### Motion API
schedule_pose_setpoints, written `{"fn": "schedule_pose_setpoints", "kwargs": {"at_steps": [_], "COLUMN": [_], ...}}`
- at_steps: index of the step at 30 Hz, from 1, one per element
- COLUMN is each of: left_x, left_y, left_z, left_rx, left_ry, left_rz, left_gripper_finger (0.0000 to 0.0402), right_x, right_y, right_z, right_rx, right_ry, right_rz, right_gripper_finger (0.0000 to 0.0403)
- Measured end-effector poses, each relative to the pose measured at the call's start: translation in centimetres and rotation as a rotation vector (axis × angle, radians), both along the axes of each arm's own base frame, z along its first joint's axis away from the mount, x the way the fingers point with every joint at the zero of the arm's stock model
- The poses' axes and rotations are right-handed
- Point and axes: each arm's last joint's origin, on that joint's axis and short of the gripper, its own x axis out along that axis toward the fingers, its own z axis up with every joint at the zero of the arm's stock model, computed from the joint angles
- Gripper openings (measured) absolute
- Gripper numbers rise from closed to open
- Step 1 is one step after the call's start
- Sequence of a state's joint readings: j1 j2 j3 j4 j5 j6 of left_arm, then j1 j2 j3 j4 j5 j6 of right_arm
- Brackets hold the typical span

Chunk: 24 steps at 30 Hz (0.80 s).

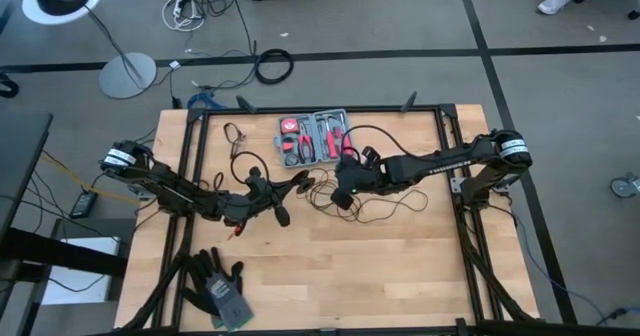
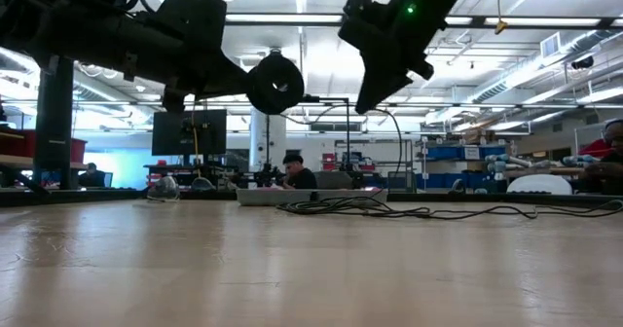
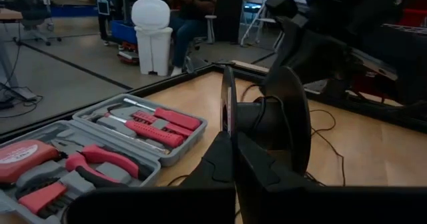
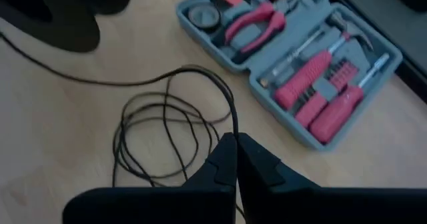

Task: Coil cords
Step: Coil the black wire onto the black spool

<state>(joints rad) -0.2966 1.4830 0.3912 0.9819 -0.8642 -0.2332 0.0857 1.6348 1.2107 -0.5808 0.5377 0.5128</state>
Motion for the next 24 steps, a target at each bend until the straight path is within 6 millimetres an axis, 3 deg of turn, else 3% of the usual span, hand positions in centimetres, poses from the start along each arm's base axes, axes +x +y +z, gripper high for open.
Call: {"fn": "schedule_pose_setpoints", "kwargs": {"at_steps": [10,24], "left_x": [0.0,0.1], "left_y": [-0.1,-0.2], "left_z": [-0.2,-0.4], "left_rx": [-0.004,-0.023], "left_ry": [0.018,0.029], "left_rz": [-0.046,-0.073], "left_gripper_finger": [0.0,0.0], "right_x": [-0.1,1.6], "right_y": [-0.7,-0.7], "right_z": [0.6,2.1], "right_rx": [-0.088,-0.164], "right_ry": [-0.032,-0.192], "right_rz": [-0.07,0.036], "right_gripper_finger": [0.0,0.0]}}
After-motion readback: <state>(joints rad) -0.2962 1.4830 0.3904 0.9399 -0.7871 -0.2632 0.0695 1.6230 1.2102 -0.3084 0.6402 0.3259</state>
